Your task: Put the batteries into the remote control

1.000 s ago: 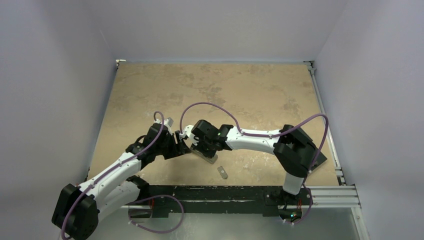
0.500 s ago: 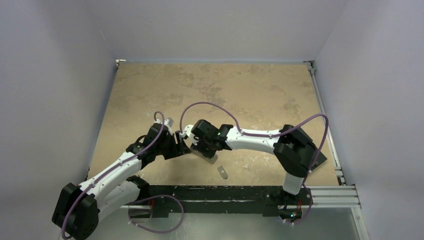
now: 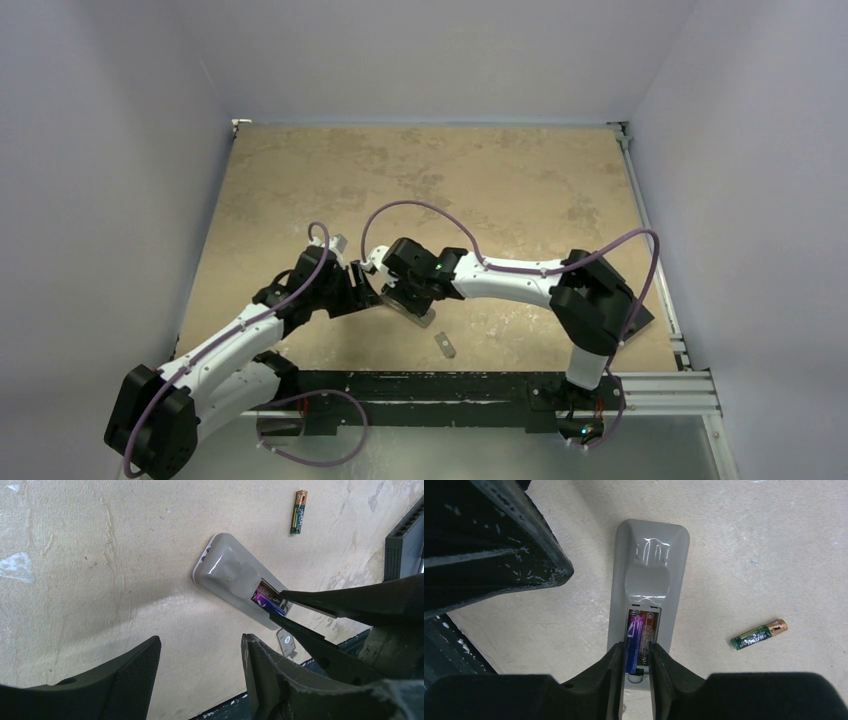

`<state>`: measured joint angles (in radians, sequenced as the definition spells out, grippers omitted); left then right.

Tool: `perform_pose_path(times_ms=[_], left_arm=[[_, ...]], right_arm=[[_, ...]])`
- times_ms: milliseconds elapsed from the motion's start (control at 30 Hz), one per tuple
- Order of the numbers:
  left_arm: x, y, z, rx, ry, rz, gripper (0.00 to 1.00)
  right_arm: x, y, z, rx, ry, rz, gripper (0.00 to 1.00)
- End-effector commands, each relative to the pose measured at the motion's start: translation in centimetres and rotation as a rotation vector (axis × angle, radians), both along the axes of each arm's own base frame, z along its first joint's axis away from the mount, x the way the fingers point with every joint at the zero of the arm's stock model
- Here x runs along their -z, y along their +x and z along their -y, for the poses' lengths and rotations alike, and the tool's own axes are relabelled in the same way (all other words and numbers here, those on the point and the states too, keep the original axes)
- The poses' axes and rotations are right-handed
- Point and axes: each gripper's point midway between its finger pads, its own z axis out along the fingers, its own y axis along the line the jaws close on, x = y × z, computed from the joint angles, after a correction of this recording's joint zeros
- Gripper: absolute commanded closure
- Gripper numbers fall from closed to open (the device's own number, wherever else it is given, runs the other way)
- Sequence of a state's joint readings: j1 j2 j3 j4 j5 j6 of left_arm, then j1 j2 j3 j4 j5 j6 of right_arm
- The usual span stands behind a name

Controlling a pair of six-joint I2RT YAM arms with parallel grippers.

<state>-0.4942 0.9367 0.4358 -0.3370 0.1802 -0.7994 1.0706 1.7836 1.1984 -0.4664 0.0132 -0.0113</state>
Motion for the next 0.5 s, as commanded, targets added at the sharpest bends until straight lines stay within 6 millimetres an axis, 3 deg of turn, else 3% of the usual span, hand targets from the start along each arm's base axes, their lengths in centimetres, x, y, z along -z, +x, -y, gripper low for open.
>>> perform_pose_path(times_ms=[0,467], left_arm=[[-1.8,1.9,0.5,0.005,-0.003,0.086,0.40],[-2.3,4.7,1.7,0.046,0.008,0.173,0.42]], right_arm=[[-4.2,1.2,-0.4,0.089,0.078,0.063,0.68],[-7.1,0.5,3.1,0.364,0.190,0.078,0.63]])
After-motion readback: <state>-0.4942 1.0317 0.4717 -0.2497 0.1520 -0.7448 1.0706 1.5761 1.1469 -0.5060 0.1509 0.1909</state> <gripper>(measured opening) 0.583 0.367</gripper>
